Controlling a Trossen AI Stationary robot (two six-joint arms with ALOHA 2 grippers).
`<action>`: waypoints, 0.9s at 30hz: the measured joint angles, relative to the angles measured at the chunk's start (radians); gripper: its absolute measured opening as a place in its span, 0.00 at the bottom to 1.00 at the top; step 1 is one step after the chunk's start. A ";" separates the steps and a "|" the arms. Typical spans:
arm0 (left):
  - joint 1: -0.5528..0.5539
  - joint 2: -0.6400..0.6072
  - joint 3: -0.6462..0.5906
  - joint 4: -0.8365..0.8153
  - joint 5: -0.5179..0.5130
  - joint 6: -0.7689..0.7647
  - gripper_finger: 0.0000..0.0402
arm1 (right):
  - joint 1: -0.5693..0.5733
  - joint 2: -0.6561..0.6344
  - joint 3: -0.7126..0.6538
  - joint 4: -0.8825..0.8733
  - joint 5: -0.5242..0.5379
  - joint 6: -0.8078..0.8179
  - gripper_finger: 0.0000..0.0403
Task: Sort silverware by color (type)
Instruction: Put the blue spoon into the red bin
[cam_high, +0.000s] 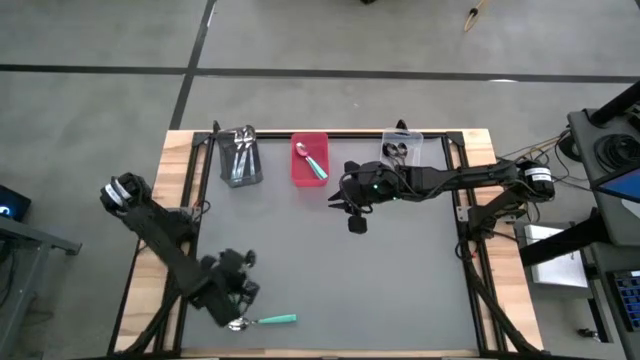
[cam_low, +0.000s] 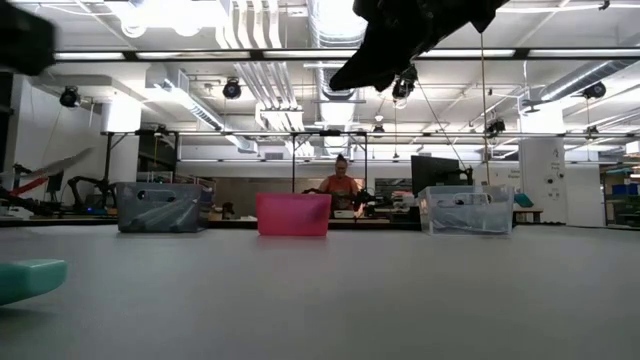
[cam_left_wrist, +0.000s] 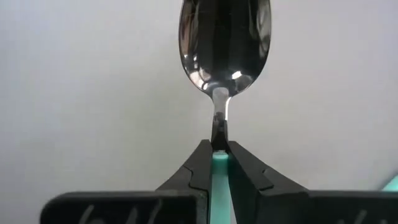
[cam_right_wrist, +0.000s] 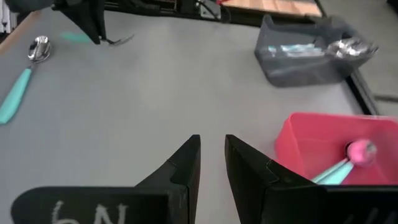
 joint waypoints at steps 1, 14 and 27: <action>0.032 0.000 0.008 0.001 -0.007 0.062 0.03 | 0.000 0.000 0.000 -0.006 0.000 0.009 0.16; 0.383 0.000 0.140 0.004 -0.261 0.908 0.03 | 0.000 0.012 -0.004 -0.002 0.000 0.191 0.16; 0.557 0.000 0.257 -0.004 -0.603 1.468 0.04 | 0.031 0.098 -0.027 0.159 0.227 0.319 0.16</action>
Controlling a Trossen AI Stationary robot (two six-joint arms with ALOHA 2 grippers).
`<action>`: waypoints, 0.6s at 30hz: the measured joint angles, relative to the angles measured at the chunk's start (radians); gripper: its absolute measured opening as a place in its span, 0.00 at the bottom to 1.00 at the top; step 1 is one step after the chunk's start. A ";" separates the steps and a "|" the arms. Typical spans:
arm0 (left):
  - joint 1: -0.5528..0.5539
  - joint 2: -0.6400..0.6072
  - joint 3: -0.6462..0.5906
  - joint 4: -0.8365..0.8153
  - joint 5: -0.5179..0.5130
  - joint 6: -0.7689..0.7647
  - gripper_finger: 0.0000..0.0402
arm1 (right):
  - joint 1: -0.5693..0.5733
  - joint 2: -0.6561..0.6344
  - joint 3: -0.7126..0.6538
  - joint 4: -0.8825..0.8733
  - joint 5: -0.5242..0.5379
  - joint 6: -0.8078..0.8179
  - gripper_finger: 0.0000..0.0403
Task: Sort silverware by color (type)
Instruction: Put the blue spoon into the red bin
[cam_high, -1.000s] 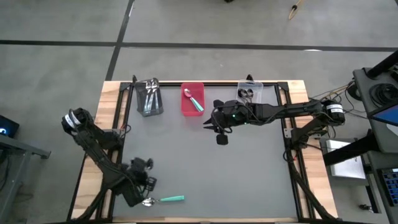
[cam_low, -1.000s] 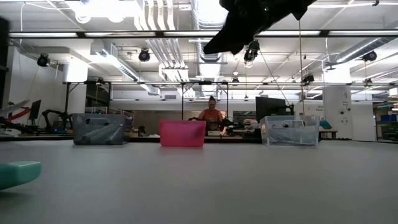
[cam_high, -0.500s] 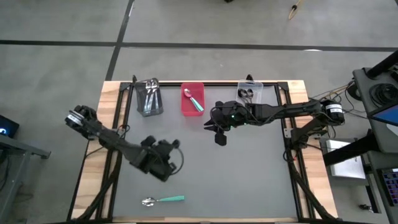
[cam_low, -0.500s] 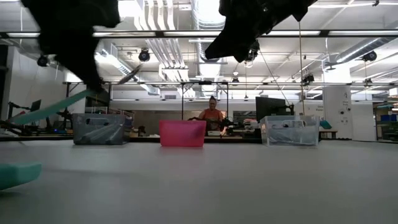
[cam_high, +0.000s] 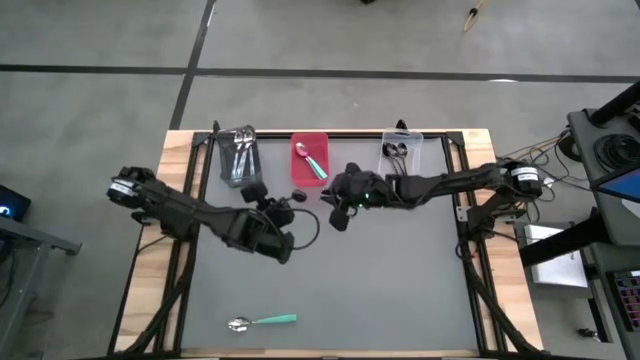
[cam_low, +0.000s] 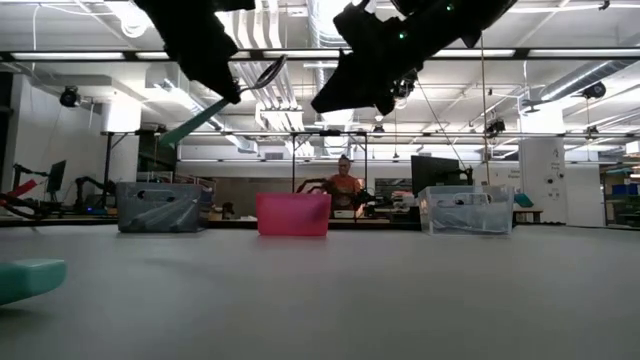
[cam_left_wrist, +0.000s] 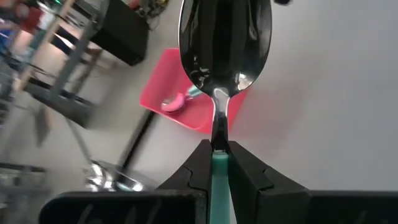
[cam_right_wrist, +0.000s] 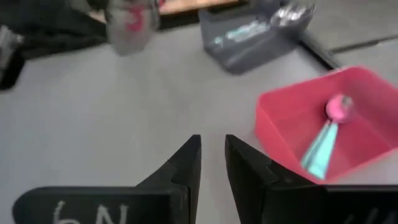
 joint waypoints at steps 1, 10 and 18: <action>0.004 0.000 0.001 -0.005 -0.012 0.020 0.04 | 0.014 0.005 -0.010 0.039 0.029 0.004 0.15; 0.011 0.000 -0.038 -0.048 -0.062 0.061 0.04 | 0.131 0.091 -0.238 0.740 0.167 -0.102 0.06; 0.011 0.000 -0.045 -0.035 -0.069 0.056 0.04 | 0.133 0.148 -0.268 0.943 0.170 -0.113 0.09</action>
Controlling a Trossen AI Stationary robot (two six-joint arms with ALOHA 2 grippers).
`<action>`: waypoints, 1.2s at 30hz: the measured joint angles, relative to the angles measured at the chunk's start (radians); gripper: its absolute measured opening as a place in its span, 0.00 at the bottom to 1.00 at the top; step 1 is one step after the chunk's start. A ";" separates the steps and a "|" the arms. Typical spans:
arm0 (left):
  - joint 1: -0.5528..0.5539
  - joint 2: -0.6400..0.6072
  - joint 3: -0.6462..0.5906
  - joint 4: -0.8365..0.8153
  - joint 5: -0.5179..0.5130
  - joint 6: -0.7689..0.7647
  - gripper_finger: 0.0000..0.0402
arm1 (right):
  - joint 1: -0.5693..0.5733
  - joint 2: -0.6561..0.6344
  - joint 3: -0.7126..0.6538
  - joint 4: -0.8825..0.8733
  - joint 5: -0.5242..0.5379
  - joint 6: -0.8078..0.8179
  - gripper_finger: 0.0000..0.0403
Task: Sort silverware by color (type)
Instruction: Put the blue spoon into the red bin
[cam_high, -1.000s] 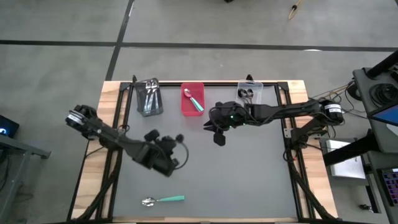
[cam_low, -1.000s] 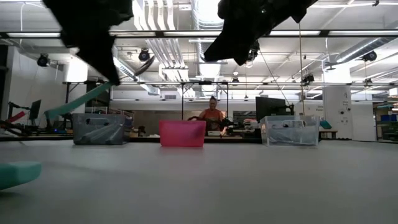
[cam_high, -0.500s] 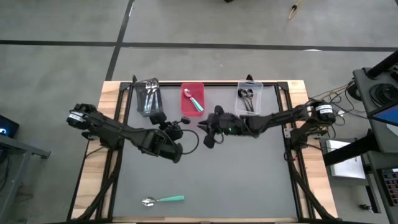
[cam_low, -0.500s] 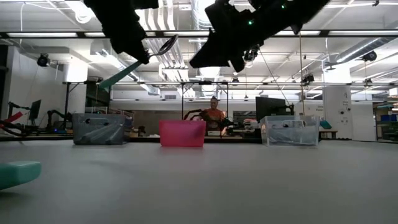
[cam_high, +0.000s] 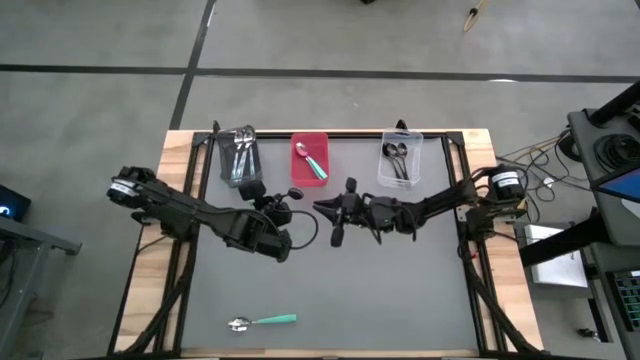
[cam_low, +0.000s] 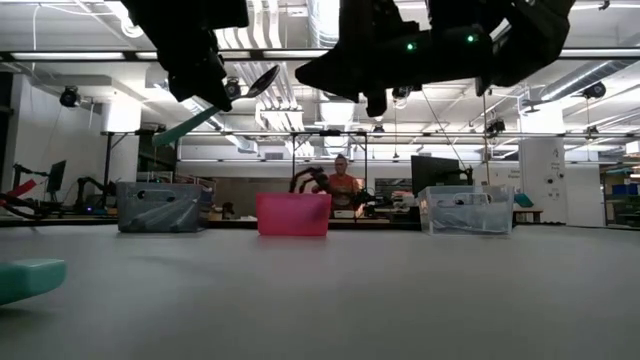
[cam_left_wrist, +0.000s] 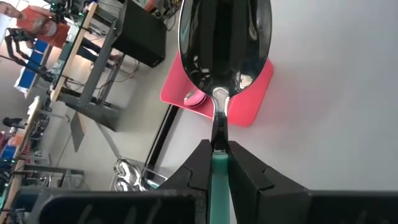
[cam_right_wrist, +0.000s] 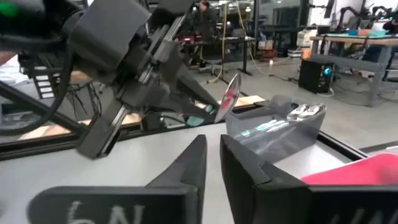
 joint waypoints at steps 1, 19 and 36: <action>0.000 0.000 0.000 0.001 0.001 0.000 0.04 | -0.001 0.005 0.006 -0.001 0.005 0.000 0.12; 0.000 0.000 -0.002 0.079 0.027 0.002 0.04 | -0.024 0.078 0.173 -0.079 0.048 -0.026 0.59; -0.001 0.000 -0.002 0.158 0.028 0.002 0.04 | -0.048 0.078 0.193 -0.109 0.055 0.003 0.14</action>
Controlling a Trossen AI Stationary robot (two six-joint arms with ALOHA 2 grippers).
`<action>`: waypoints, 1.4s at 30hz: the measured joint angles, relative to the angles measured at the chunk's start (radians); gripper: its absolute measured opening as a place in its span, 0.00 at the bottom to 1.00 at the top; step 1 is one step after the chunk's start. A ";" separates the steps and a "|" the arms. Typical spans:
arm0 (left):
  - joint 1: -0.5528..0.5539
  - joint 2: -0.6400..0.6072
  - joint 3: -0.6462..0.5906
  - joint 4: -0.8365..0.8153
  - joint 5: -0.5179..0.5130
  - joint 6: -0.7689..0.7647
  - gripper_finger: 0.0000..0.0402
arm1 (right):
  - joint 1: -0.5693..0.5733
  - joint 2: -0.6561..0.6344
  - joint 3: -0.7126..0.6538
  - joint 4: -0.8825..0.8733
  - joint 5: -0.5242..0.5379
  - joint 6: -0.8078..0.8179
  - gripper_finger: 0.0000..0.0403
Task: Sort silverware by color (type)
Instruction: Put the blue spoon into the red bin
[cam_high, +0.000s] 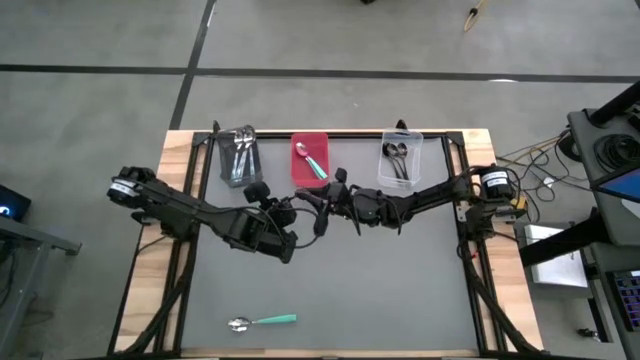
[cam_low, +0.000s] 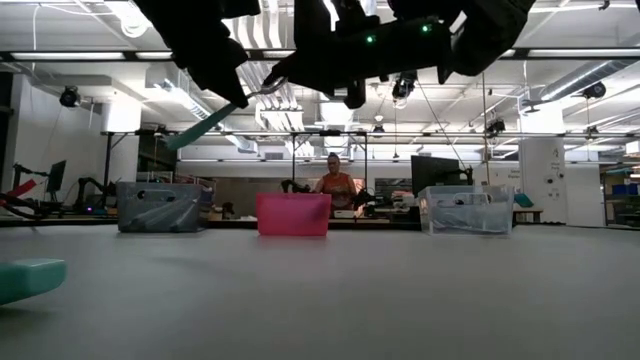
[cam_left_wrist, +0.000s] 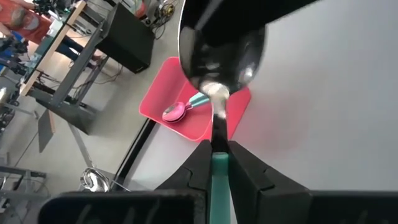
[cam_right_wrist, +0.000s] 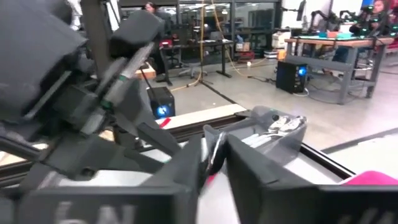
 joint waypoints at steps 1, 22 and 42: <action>0.000 0.000 0.000 0.003 0.000 0.000 0.04 | 0.000 -0.001 0.000 -0.005 0.002 -0.001 0.10; -0.005 -0.016 0.002 0.012 0.000 0.084 0.23 | -0.017 -0.120 0.166 -0.805 -0.075 -0.126 0.02; 0.055 -0.367 -0.433 0.920 0.635 0.544 0.19 | -0.004 -0.129 0.480 -1.456 -0.121 -0.247 0.02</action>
